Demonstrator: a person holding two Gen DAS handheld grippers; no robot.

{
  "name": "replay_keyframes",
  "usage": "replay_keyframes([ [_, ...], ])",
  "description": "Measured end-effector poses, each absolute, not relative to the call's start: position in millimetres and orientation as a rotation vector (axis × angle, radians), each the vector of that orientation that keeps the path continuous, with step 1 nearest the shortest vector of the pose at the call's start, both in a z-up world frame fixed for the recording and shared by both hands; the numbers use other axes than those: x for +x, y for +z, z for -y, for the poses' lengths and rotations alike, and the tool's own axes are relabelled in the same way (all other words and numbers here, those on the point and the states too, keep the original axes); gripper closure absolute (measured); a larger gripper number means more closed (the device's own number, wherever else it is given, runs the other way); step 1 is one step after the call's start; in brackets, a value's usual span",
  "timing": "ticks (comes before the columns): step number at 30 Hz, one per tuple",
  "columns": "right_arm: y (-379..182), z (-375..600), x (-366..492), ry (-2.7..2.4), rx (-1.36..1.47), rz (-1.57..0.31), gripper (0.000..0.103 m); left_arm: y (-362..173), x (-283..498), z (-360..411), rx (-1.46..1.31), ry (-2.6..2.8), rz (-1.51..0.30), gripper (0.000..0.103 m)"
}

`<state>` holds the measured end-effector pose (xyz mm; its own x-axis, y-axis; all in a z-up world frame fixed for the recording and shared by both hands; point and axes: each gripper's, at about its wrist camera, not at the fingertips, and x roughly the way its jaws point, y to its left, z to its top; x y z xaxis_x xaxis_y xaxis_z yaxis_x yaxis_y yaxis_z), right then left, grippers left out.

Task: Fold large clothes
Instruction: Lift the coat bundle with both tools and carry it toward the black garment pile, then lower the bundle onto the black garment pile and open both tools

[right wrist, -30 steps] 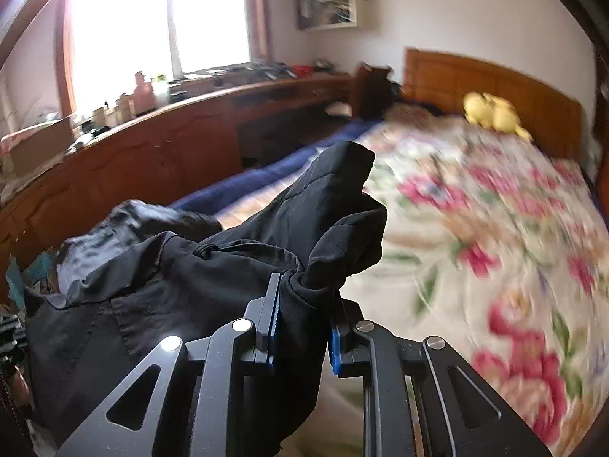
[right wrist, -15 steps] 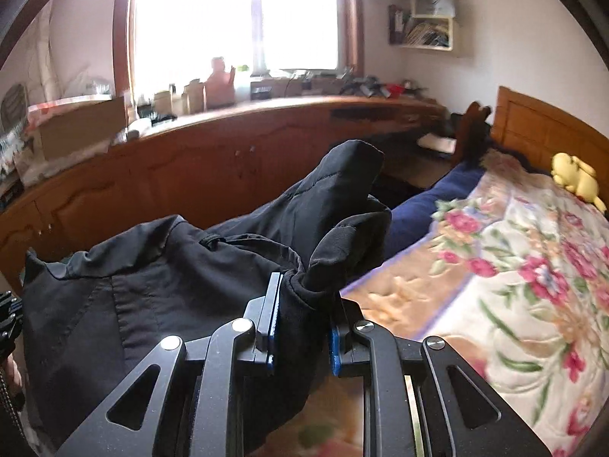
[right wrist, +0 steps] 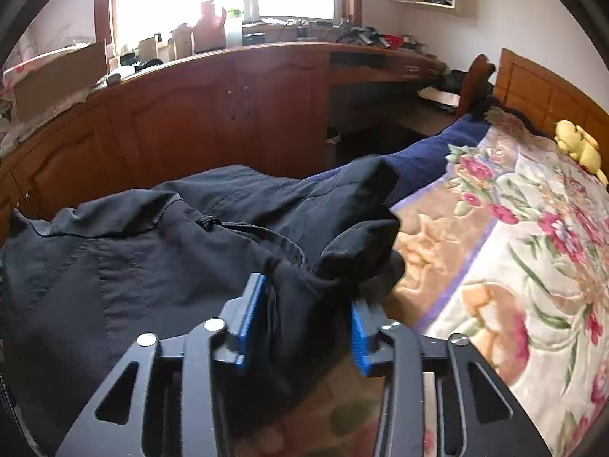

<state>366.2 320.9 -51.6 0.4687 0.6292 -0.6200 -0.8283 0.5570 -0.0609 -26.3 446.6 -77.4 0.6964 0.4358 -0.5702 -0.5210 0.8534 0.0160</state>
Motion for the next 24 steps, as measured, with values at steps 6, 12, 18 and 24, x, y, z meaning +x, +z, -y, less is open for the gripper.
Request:
replay_keyframes([
  [6,-35.2,-307.1,305.5,1.011,-0.408,-0.479,0.045,-62.5,-48.0,-432.0,-0.166,0.522,-0.580,0.098],
  [12,-40.0,-309.4,266.5,1.159,-0.395,-0.530,0.044,-46.5,-72.6,-402.8,-0.186,0.516,-0.530,0.097],
  [18,-53.4,-312.4,235.2,1.182,-0.475,-0.487,0.044,-41.5,-83.0,-383.6,-0.203,0.506,-0.531,0.097],
  [24,-45.6,-267.4,220.7,1.171,-0.444,-0.491,0.044,-42.8,-72.8,-360.3,-0.180,0.504,-0.570,0.097],
])
